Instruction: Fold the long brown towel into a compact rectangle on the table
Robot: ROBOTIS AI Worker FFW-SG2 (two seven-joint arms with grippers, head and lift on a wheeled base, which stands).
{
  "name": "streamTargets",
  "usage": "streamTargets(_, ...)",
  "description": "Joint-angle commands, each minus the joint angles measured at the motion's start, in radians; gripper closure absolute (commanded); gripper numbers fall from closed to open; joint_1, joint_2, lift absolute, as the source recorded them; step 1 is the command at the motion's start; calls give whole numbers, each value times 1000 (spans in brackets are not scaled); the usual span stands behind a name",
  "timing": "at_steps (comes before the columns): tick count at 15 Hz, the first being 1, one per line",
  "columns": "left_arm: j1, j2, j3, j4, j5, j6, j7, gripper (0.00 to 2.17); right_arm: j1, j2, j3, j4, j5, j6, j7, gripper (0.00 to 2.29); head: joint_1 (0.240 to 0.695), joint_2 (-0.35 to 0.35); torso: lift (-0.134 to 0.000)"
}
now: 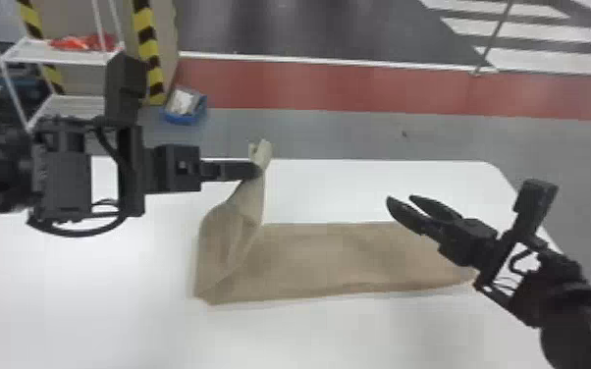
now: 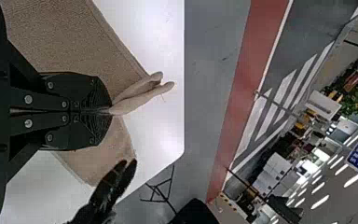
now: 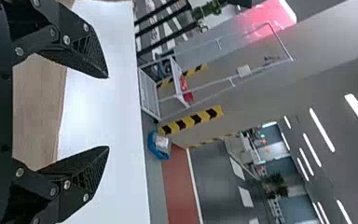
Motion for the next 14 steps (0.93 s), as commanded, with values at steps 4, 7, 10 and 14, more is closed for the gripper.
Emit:
streamTargets(4, 82, -102, -149, -30, -101, -193, 52, 1622, 76, -21, -331, -3, -89, 18, 2, 60, 674, -350, -124)
streamTargets(7, 118, -164, -241, -22, -185, -258, 74, 1622, 107, -16, -417, 14, -115, 0, 8, 63, 668, -350, -124)
streamTargets(10, 125, -164, -339, 21, -240, -328, 82, 1622, 119, -15, -456, 44, -127, -15, 26, 66, 671, -350, -124)
streamTargets(14, 125, -164, -405, 80, -276, -457, 102, 1622, 132, -15, -493, 75, -131, -61, 43, 66, 685, -350, -124)
